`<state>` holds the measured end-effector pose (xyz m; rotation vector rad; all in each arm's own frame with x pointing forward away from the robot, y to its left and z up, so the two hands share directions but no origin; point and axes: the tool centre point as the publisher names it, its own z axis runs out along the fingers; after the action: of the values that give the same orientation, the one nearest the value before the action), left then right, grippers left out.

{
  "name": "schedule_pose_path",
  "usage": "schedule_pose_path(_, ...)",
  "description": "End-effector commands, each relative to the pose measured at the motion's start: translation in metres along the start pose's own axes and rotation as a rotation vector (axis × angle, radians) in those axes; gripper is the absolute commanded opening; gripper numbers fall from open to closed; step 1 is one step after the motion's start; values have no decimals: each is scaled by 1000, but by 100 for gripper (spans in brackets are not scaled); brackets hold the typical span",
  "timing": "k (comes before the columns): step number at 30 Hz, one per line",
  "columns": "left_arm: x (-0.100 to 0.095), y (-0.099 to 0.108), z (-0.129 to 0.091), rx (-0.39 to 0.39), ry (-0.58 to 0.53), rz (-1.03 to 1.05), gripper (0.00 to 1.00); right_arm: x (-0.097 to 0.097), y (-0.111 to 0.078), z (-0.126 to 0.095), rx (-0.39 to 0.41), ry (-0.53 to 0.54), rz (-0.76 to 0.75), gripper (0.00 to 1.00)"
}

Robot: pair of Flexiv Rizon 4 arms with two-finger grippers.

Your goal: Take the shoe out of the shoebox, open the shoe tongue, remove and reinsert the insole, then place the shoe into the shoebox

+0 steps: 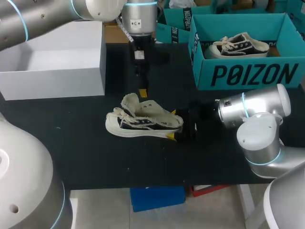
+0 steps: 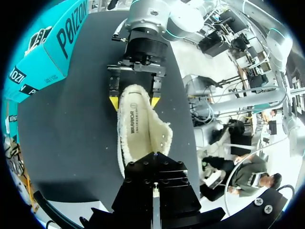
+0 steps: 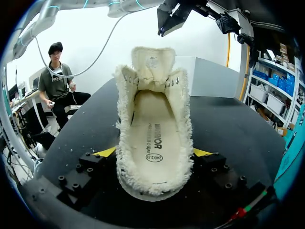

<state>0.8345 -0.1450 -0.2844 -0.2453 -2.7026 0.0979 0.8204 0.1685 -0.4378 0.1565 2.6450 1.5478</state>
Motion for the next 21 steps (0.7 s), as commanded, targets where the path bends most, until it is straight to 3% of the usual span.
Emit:
schedule_pose_path(1,5,0,2,2,-34,1,0,0,-2,1,2,-1,2,0)
schedule_pose_path(14,5,0,2,2,-34,1,0,0,-2,1,2,-1,2,0)
schedule_pose_path(21,-2,6,33,12,-44,-18,0,0,-2,1,2,-1,2,0)
